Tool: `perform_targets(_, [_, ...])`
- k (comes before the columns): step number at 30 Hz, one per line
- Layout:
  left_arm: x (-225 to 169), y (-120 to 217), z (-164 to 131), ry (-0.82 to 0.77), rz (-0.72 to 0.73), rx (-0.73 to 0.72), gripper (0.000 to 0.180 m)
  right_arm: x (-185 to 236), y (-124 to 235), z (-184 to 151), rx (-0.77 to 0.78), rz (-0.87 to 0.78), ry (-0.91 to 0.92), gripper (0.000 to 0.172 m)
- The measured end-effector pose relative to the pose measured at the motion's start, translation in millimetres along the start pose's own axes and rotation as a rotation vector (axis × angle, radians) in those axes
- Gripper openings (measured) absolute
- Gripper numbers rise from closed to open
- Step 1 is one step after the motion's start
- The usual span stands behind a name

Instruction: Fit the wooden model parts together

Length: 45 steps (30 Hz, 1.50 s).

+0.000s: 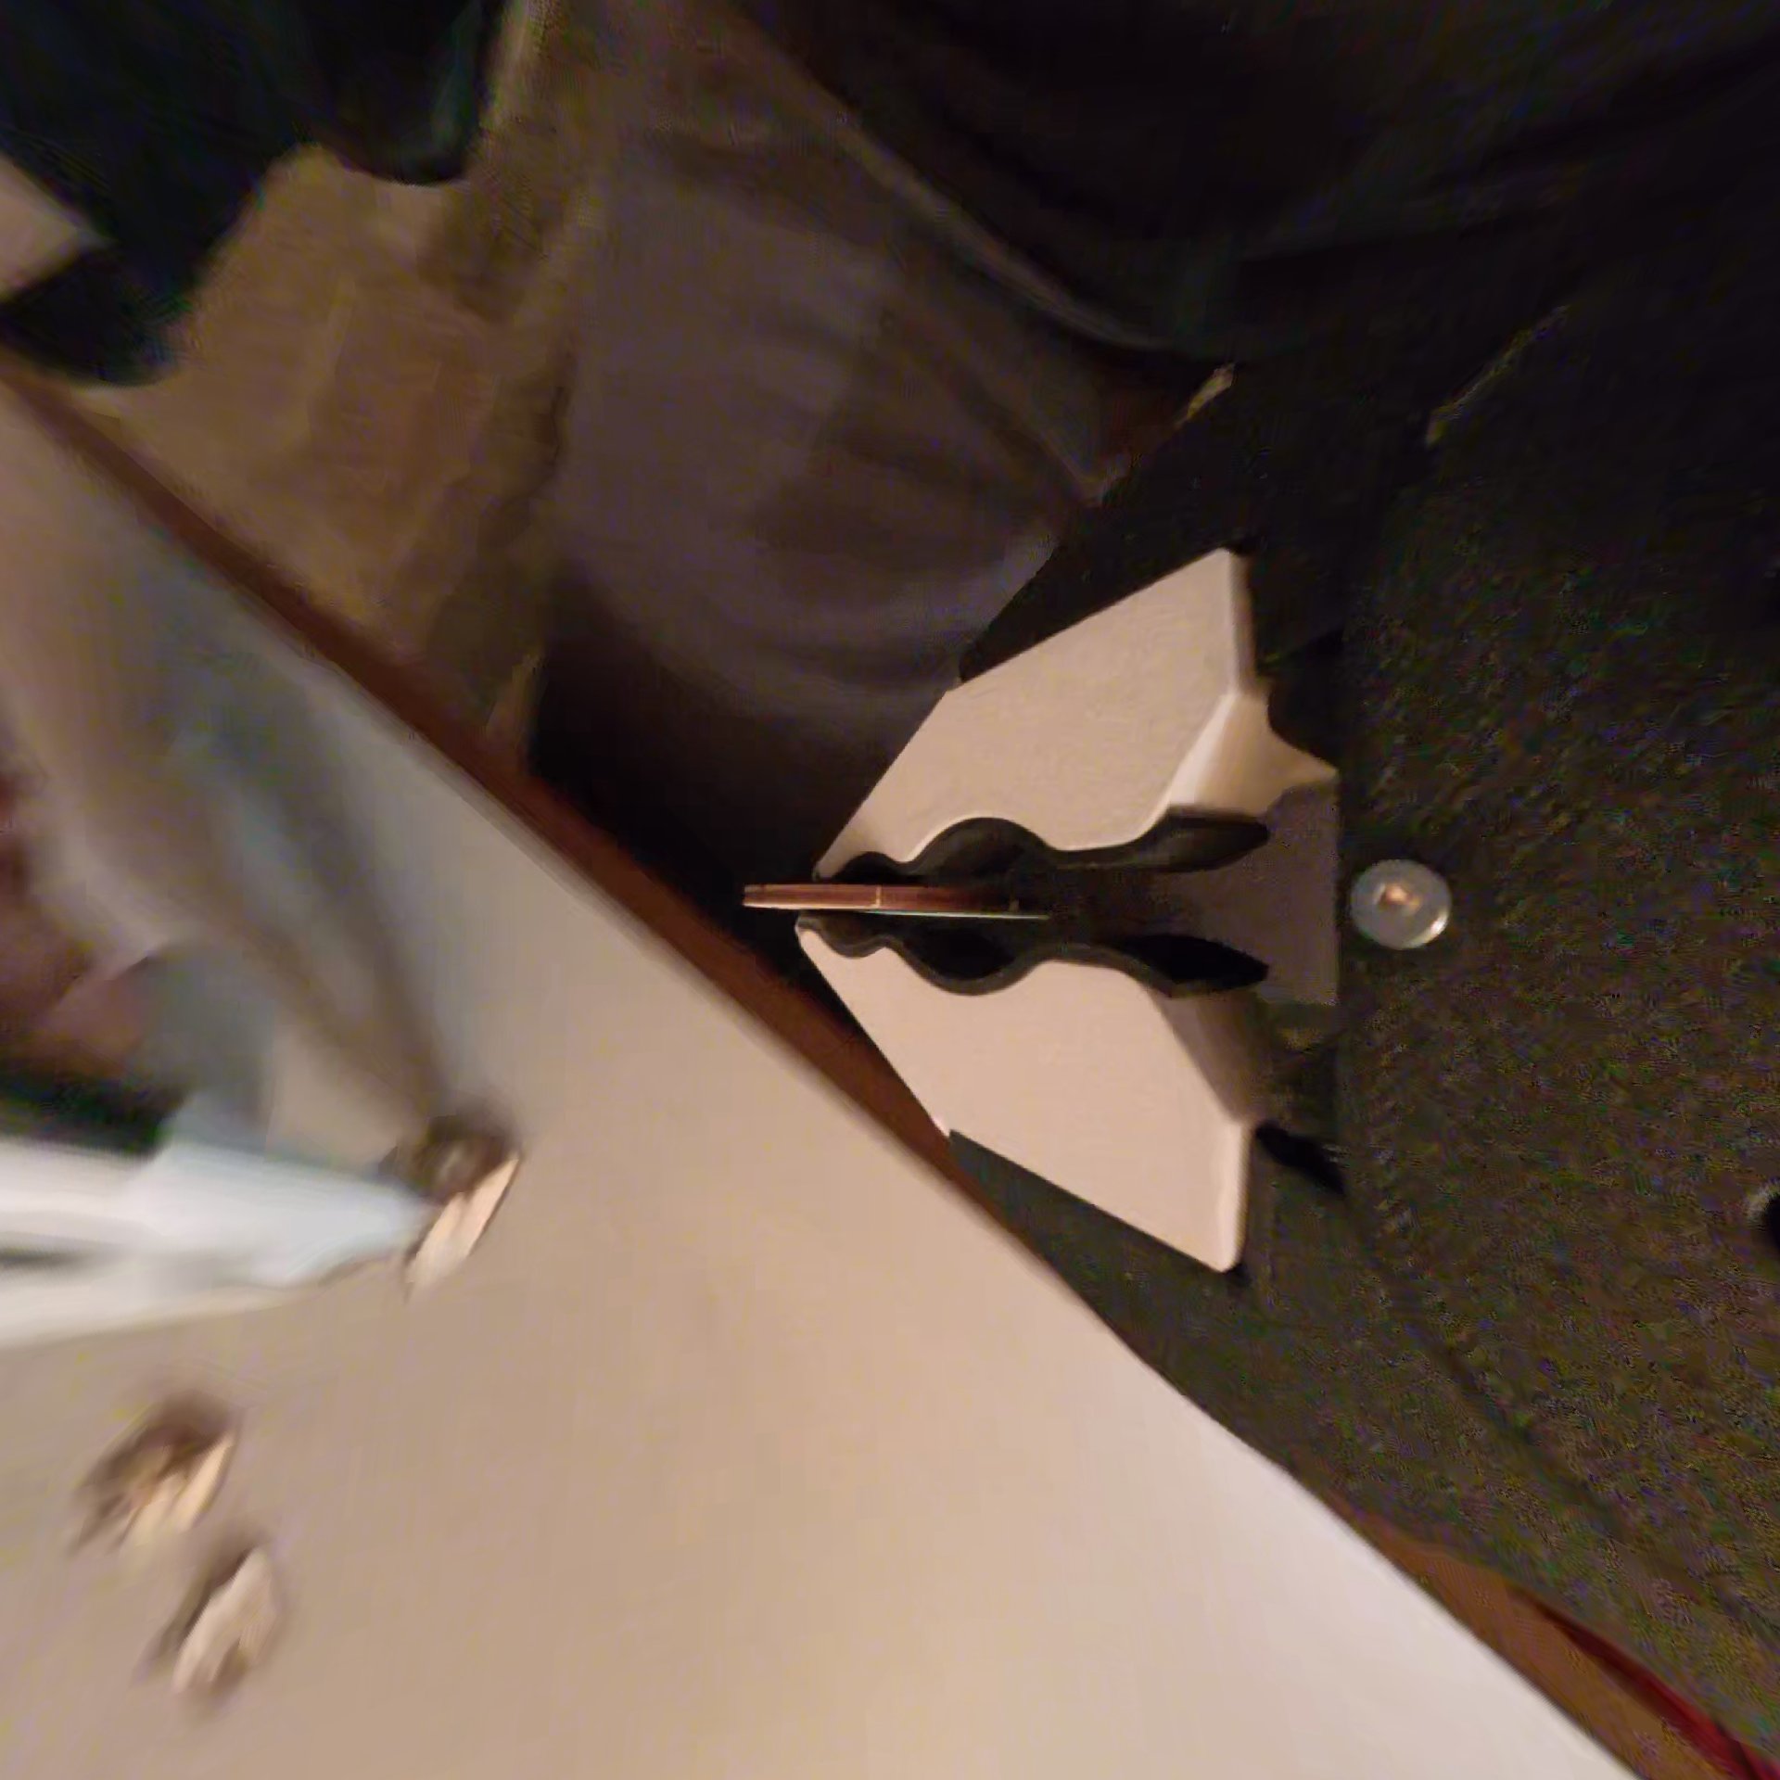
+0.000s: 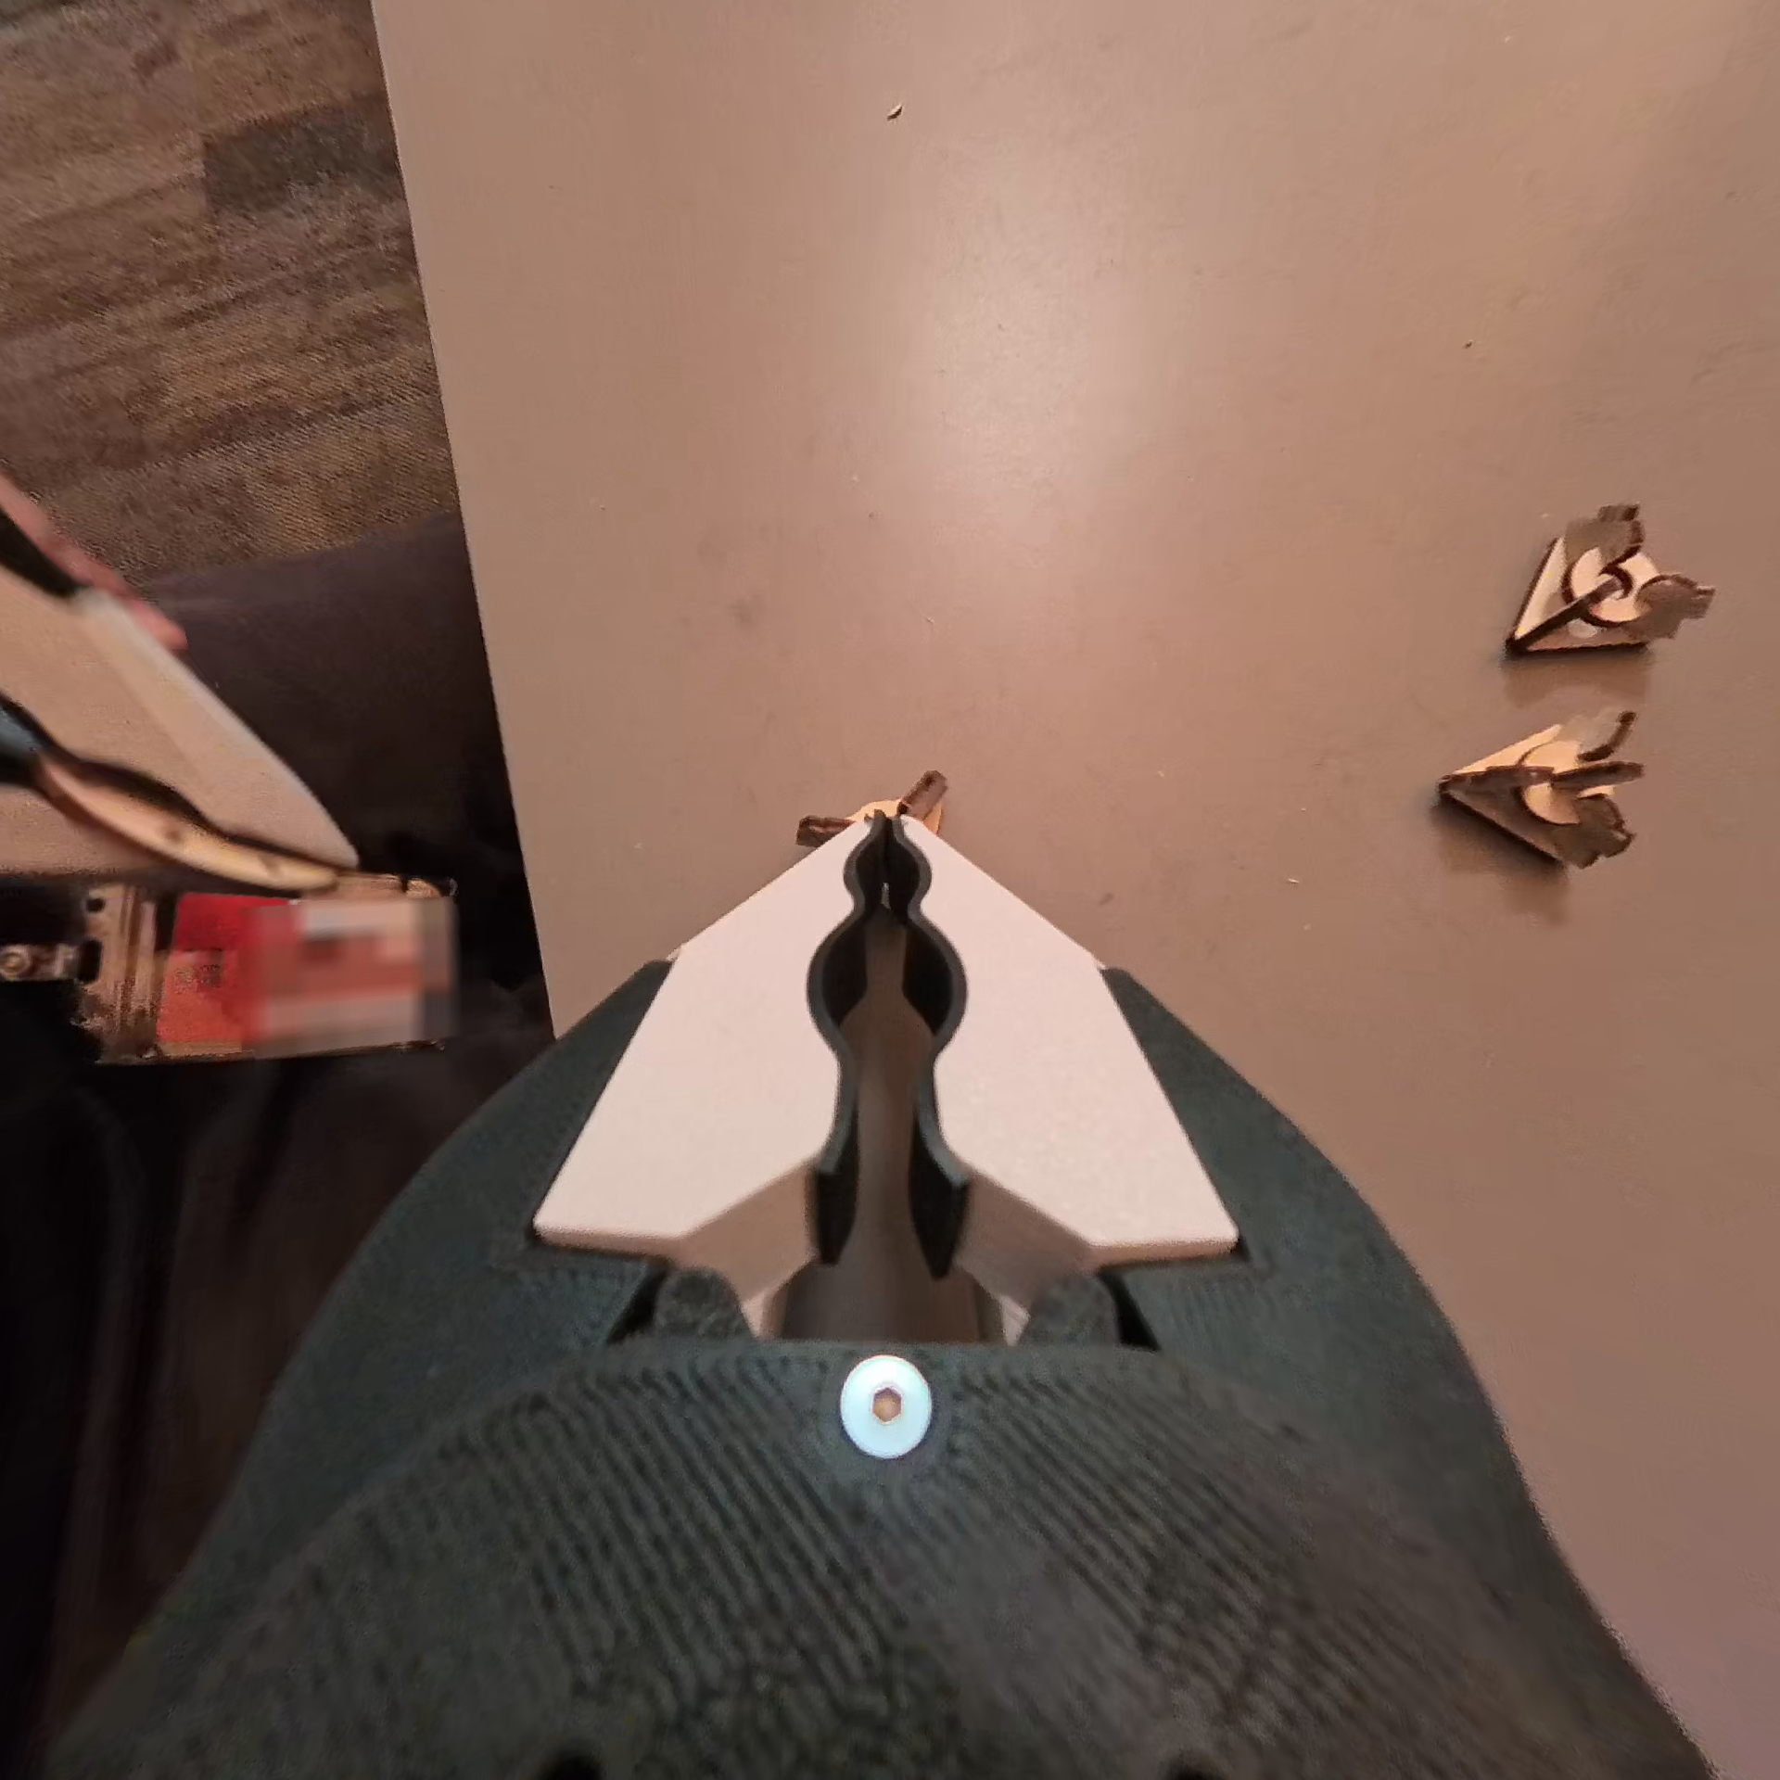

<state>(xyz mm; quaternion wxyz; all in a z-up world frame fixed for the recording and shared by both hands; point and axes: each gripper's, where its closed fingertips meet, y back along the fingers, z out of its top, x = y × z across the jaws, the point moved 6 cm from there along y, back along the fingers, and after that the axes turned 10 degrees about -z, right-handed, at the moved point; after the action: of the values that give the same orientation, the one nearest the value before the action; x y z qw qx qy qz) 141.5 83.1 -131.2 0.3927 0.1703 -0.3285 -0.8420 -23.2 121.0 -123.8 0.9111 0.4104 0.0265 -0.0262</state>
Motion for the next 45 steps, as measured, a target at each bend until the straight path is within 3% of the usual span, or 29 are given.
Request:
perform_targets(4, [62.1, 32.7, 24.3, 0.031, 0.141, -0.149, 0.002, -0.4, -0.1, -0.9, -0.016, 0.008, -0.023, 0.000])
perform_targets(9, [140.0, 18.5, 24.2, -0.034, 0.203, -0.022, 0.002, -0.3, 0.1, -2.1, -0.033, 0.004, -0.040, 0.000])
perform_targets(13, [194.9, 1.9, 24.1, -0.043, 0.211, -0.001, 0.002, 0.9, 0.6, -3.5, -0.048, -0.022, -0.061, 0.000])
perform_targets(18, [235.0, -17.5, 17.8, -0.152, 0.315, 0.119, 0.002, 0.2, 0.5, -2.5, -0.025, -0.013, -0.091, 0.000])
perform_targets(25, [244.9, -45.0, 41.3, -0.235, 0.367, 0.133, 0.005, 0.8, 0.4, -1.0, 0.010, -0.024, -0.152, 0.000])
perform_targets(29, [243.5, -51.6, 51.6, -0.265, 0.490, 0.132, 0.040, 2.9, 0.7, -0.7, 0.015, -0.065, -0.171, 0.000])
perform_targets(31, [229.5, -48.8, 55.8, -0.259, 0.439, 0.083, 0.064, 3.5, 0.9, -1.9, -0.006, -0.075, -0.182, 0.000])
perform_targets(34, [214.3, -36.6, 55.6, -0.164, 0.380, -0.003, 0.072, 3.8, 1.0, -3.5, -0.034, -0.081, -0.195, 0.000])
perform_targets(39, [204.8, -20.5, 39.4, -0.050, 0.313, -0.047, 0.072, 4.6, 1.0, -3.4, -0.030, -0.095, -0.203, 0.000])
perform_targets(45, [161.4, -27.2, 34.2, 0.018, -0.041, -0.083, 0.065, 3.9, 0.8, -1.2, 0.016, -0.086, -0.198, 0.000])
